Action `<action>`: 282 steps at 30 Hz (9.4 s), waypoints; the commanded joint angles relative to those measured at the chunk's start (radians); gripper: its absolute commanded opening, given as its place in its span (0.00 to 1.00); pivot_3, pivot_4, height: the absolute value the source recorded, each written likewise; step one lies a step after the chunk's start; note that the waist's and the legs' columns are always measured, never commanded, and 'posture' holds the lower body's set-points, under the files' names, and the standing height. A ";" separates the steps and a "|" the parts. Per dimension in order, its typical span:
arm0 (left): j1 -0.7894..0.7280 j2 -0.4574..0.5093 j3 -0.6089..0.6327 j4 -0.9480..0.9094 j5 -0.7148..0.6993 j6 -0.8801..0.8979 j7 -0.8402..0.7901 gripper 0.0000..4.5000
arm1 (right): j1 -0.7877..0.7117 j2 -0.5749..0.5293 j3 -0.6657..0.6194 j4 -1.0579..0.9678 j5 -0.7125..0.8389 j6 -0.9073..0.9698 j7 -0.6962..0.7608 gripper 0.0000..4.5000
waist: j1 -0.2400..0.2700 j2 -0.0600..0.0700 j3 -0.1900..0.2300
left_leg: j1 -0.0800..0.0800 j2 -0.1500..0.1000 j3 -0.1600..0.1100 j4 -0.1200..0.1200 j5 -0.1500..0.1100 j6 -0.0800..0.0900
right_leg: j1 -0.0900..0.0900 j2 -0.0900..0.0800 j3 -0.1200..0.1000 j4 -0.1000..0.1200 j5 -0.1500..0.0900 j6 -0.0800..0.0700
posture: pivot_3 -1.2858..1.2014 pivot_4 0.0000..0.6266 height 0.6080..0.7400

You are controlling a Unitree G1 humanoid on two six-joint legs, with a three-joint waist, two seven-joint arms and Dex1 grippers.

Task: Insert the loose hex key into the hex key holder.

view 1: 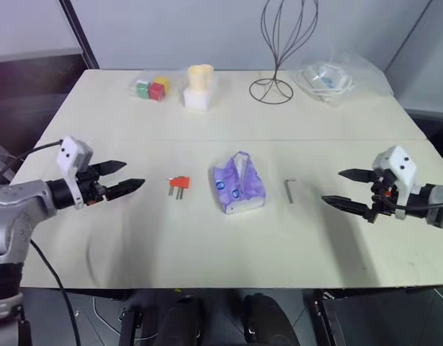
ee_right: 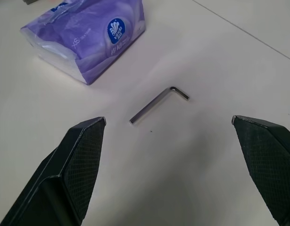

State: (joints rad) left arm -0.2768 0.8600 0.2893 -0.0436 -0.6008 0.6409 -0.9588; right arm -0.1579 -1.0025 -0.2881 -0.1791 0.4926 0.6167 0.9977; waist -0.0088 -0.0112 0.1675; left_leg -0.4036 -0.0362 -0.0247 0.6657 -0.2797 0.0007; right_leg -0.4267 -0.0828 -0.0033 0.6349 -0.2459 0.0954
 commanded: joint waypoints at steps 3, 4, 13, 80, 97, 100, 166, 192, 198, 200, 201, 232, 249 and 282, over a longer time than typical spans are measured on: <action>0.001 0.000 0.042 -0.024 -0.013 -0.020 -0.001 0.96 | -0.025 -0.010 -0.014 -0.006 -0.011 -0.030 -0.002 0.99 | 0.001 0.000 0.000 | 0.000 0.000 0.000 0.000 0.000 0.000 | 0.000 0.000 0.000 0.000 0.000 0.000 | 0.52 0.24 1.00; 0.000 0.000 0.041 -0.022 -0.011 -0.024 -0.001 0.96 | -0.026 -0.008 -0.013 -0.007 -0.013 -0.033 -0.003 0.99 | 0.001 0.000 0.000 | 0.000 0.000 0.000 0.000 0.000 0.000 | 0.000 0.000 0.000 0.000 0.000 0.000 | 0.52 0.24 1.00; -0.014 0.008 0.032 -0.011 -0.007 -0.022 -0.023 0.96 | -0.034 0.005 -0.009 -0.009 -0.023 -0.051 -0.021 0.99 | 0.001 0.000 0.000 | 0.000 0.000 0.000 0.000 0.000 0.000 | 0.000 -0.001 0.000 0.000 0.000 0.000 | 0.52 0.24 1.00; -0.181 -0.061 -0.194 -0.054 0.051 -0.087 -0.127 1.00 | -0.427 0.195 0.402 0.253 -0.695 -0.623 -0.209 0.01 | 0.002 0.000 0.000 | -0.001 -0.002 0.000 0.003 0.000 0.000 | -0.001 0.003 0.000 0.002 0.001 0.002 | 0.52 0.24 1.00; -0.210 -0.151 -0.231 -0.021 0.074 -0.101 -0.099 1.00 | -0.222 0.044 0.222 0.414 -0.802 -0.361 -0.480 0.01 | -0.003 0.001 0.000 | -0.001 -0.001 0.002 0.002 0.000 0.000 | -0.001 0.004 0.000 0.001 0.001 0.001 | 0.52 0.24 1.00; -0.212 -0.156 -0.231 -0.018 0.075 -0.098 -0.098 1.00 | -0.217 0.042 0.226 0.424 -0.801 -0.357 -0.483 0.09 | -0.003 0.001 0.000 | -0.001 -0.001 0.002 0.002 0.000 0.000 | -0.001 0.004 0.000 0.001 0.001 0.001 | 0.52 0.24 1.00; 0.114 0.168 0.073 -0.164 -0.004 -0.006 -0.184 1.00 | -0.970 1.042 0.576 1.416 -0.605 -0.858 -0.162 0.99 | -0.039 0.001 0.001 | 0.000 -0.001 -0.001 -0.003 0.006 -0.012 | -0.009 0.002 0.000 0.013 0.001 0.001 | 0.52 0.24 1.00; 0.112 0.103 0.044 -0.163 0.006 -0.044 -0.081 1.00 | -0.996 0.995 0.554 1.394 -0.709 -0.957 -0.216 0.23 | -0.033 0.001 0.001 | 0.001 -0.003 -0.004 -0.004 0.007 -0.013 | -0.007 0.002 0.000 0.014 0.001 0.000 | 0.52 0.24 1.00; -0.071 0.061 -0.030 0.015 0.015 -0.068 -0.112 1.00 | -0.957 0.761 0.594 1.015 -0.769 -1.177 -0.161 0.23 | -0.031 0.002 0.002 | -0.002 -0.003 -0.004 -0.004 0.008 -0.014 | -0.011 0.003 -0.001 0.014 0.001 0.000 | 0.52 0.24 1.00; -0.168 0.027 -0.062 0.090 0.013 -0.063 -0.123 1.00 | -0.946 0.683 0.602 0.911 -0.808 -1.246 -0.192 0.23 | -0.035 0.002 0.001 | -0.004 -0.003 -0.003 -0.003 0.008 -0.014 | -0.012 0.004 -0.001 0.014 0.001 0.001 | 0.52 0.24 1.00; -0.216 0.008 -0.077 0.131 0.014 -0.062 -0.129 1.00 | -0.945 0.647 0.608 0.874 -0.839 -1.285 -0.223 0.23 | -0.035 0.002 0.001 | -0.004 -0.003 -0.003 -0.003 0.008 -0.014 | -0.012 0.004 -0.001 0.014 0.001 0.001 | 0.52 0.24 1.00; -0.747 -0.366 -0.235 0.655 0.116 -0.160 -0.334 1.00 | -0.868 0.486 0.635 0.661 -0.997 -1.439 -0.487 0.23 | -0.035 0.000 0.001 | -0.004 -0.002 0.001 0.001 0.008 -0.013 | -0.011 0.006 0.000 0.015 0.001 0.001 | 0.52 0.24 1.00; -0.716 -0.372 -0.251 0.624 0.147 -0.162 -0.355 0.00 | -0.862 0.486 0.641 0.622 -0.992 -1.418 -0.489 0.23 | -0.035 0.000 0.001 | -0.004 -0.001 0.001 0.001 0.008 -0.013 | -0.010 0.006 0.000 0.014 0.001 0.001 | 0.52 0.24 1.00; -0.439 -0.246 -0.246 0.074 0.151 -0.205 -0.237 0.00 | -0.578 0.250 0.264 -0.074 -0.157 0.992 -0.072 0.99 | -0.001 0.000 0.001 | -0.004 -0.002 -0.001 0.002 0.003 -0.004 | -0.008 0.002 0.000 0.012 0.001 0.001 | 0.52 0.24 1.00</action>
State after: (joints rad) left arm -0.7164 0.6195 0.0216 0.0762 -0.4265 0.4345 -1.2179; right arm -0.7145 -0.7457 0.0162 -0.2466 0.3022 1.5672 0.9474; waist -0.0103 -0.0108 0.1686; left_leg -0.4074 -0.0378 -0.0258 0.6678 -0.2769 -0.0031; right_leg -0.4349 -0.0806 -0.0029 0.6469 -0.2453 0.0960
